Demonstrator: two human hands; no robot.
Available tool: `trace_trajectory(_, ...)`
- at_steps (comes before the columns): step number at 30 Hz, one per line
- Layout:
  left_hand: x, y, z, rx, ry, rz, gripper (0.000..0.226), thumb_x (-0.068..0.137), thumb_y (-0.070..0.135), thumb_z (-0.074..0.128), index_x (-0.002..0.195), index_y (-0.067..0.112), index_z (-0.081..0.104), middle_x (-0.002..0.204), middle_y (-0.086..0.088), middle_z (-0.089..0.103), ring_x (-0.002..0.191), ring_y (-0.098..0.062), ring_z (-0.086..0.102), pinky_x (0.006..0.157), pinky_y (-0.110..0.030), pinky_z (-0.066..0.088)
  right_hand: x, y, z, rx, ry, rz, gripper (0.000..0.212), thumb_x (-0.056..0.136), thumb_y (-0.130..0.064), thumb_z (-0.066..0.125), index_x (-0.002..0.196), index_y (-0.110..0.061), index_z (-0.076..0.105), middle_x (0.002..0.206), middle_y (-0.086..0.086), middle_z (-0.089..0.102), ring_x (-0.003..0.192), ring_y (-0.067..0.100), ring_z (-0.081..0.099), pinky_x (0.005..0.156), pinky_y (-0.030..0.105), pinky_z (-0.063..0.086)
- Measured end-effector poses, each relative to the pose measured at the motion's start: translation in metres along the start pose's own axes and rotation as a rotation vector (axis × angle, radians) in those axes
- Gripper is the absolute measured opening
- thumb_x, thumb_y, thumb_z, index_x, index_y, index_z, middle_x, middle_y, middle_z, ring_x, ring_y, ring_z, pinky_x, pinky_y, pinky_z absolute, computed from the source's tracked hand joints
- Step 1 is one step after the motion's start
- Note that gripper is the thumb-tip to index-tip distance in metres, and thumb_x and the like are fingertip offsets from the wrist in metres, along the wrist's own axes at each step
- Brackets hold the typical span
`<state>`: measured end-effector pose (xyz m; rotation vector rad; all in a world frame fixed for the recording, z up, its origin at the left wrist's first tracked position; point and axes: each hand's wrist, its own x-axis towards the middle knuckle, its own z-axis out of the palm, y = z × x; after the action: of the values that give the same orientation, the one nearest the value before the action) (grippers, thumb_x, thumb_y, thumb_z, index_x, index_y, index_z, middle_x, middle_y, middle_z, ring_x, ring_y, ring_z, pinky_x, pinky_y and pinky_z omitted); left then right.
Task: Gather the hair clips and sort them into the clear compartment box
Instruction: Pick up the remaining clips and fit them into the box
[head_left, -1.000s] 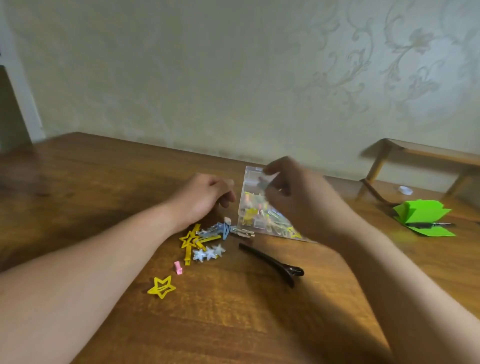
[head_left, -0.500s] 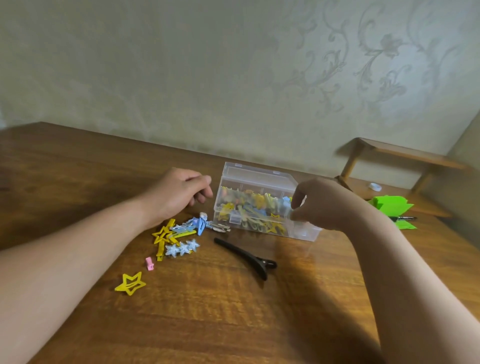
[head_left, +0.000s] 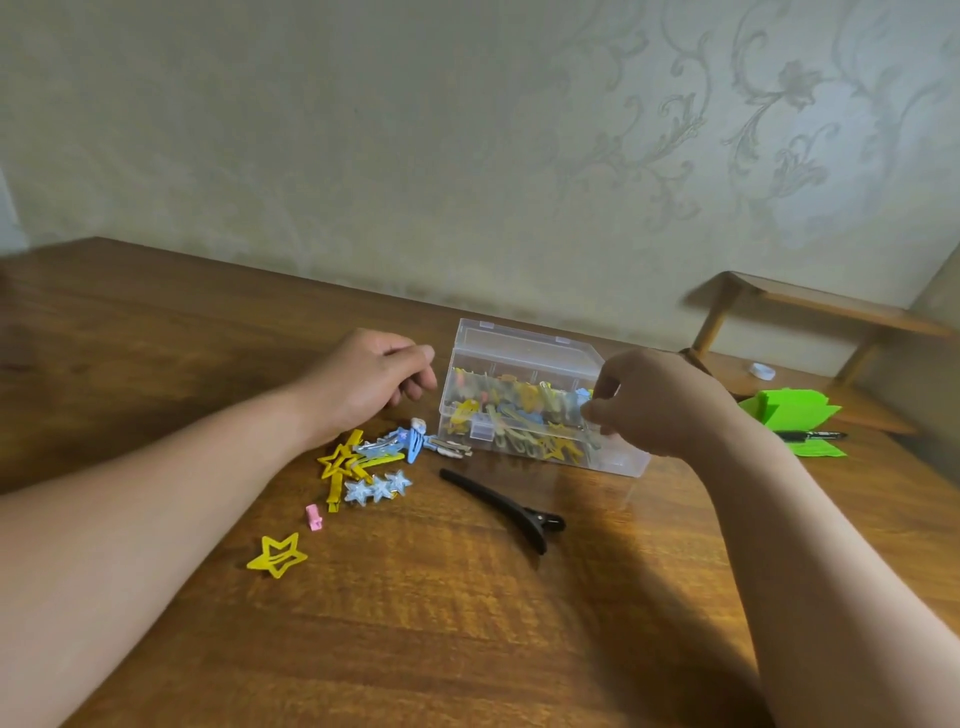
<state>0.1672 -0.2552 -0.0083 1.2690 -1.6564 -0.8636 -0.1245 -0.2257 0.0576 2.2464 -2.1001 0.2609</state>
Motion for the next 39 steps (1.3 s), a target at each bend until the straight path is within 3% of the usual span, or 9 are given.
trace_trajectory(3,-0.001,0.0,0.0,0.007,0.005,-0.003,0.037,0.111,0.027,0.054,0.095,0.006,0.079,0.082,-0.002,0.071,0.061,0.006,0.058,0.072,-0.026,0.048,-0.001,-0.012,0.001,0.041,0.069,-0.059,0.014,0.098,-0.041,0.066,0.089,-0.03,0.069,0.082,-0.01,0.072,0.068,0.011,0.063,0.052,0.027,0.043)
trace_trajectory(7,-0.001,0.002,0.0,0.016,0.017,-0.003,0.038,0.111,0.027,0.054,0.093,0.005,0.079,0.079,0.001,0.073,0.065,0.002,0.064,0.07,-0.026,0.049,-0.011,-0.046,0.005,0.179,0.219,-0.211,0.01,0.095,-0.039,0.065,0.087,-0.033,0.068,0.084,-0.014,0.07,0.078,0.013,0.064,0.066,0.033,0.052)
trace_trajectory(11,0.003,-0.001,0.001,-0.033,0.014,-0.002,0.037,0.108,0.026,0.059,0.079,0.014,0.079,0.071,0.0,0.071,0.068,-0.011,0.062,0.071,-0.032,0.047,-0.035,-0.088,0.011,0.229,0.087,-0.449,0.009,0.098,-0.037,0.064,0.096,-0.039,0.073,0.085,-0.024,0.066,0.075,-0.004,0.058,0.062,0.019,0.043)
trace_trajectory(15,0.006,-0.005,0.001,-0.061,-0.003,-0.043,0.038,0.107,0.029,0.059,0.077,0.015,0.077,0.07,0.0,0.068,0.063,-0.014,0.054,0.066,-0.031,0.044,-0.051,-0.111,0.024,0.237,0.032,-0.616,0.012,0.093,-0.039,0.07,0.104,-0.038,0.075,0.093,-0.022,0.067,0.08,0.001,0.056,0.072,0.027,0.047)
trace_trajectory(21,0.009,-0.008,0.002,-0.049,0.006,-0.045,0.039,0.107,0.033,0.059,0.078,0.017,0.078,0.071,0.003,0.07,0.065,-0.01,0.056,0.07,-0.032,0.045,-0.054,-0.12,0.034,0.207,-0.058,-0.728,0.021,0.096,-0.043,0.07,0.116,-0.039,0.075,0.108,-0.017,0.064,0.083,-0.001,0.046,0.073,0.022,0.041)
trace_trajectory(29,0.01,-0.004,0.003,-0.04,0.01,-0.052,0.039,0.108,0.032,0.059,0.077,0.016,0.078,0.071,0.002,0.069,0.065,-0.012,0.054,0.069,-0.03,0.046,-0.059,-0.121,0.028,0.212,-0.114,-0.686,0.014,0.097,-0.037,0.07,0.11,-0.036,0.067,0.084,-0.023,0.051,0.073,-0.016,0.047,0.067,0.004,0.037)
trace_trajectory(34,0.009,-0.004,0.004,-0.037,0.026,-0.072,0.039,0.107,0.033,0.06,0.076,0.017,0.079,0.072,0.001,0.07,0.065,-0.014,0.053,0.068,-0.031,0.045,-0.059,-0.123,0.027,0.216,-0.112,-0.692,0.016,0.101,-0.031,0.062,0.117,-0.033,0.063,0.106,-0.015,0.07,0.08,-0.001,0.058,0.068,0.013,0.045)
trace_trajectory(36,0.01,-0.004,0.004,-0.035,0.025,-0.076,0.039,0.107,0.034,0.06,0.077,0.016,0.079,0.072,0.001,0.07,0.066,-0.015,0.053,0.069,-0.032,0.044,-0.06,-0.123,0.027,0.201,-0.085,-0.688,0.02,0.102,-0.028,0.058,0.121,-0.032,0.063,0.107,-0.011,0.072,0.09,0.011,0.065,0.077,0.032,0.054)
trace_trajectory(39,0.01,-0.005,0.003,-0.033,0.022,-0.075,0.04,0.107,0.034,0.06,0.075,0.017,0.079,0.072,0.002,0.071,0.067,-0.014,0.054,0.071,-0.033,0.045,-0.062,-0.123,0.028,0.182,-0.05,-0.693,0.026,0.103,-0.025,0.053,0.126,-0.03,0.063,0.108,-0.007,0.071,0.093,0.017,0.065,0.08,0.039,0.054)
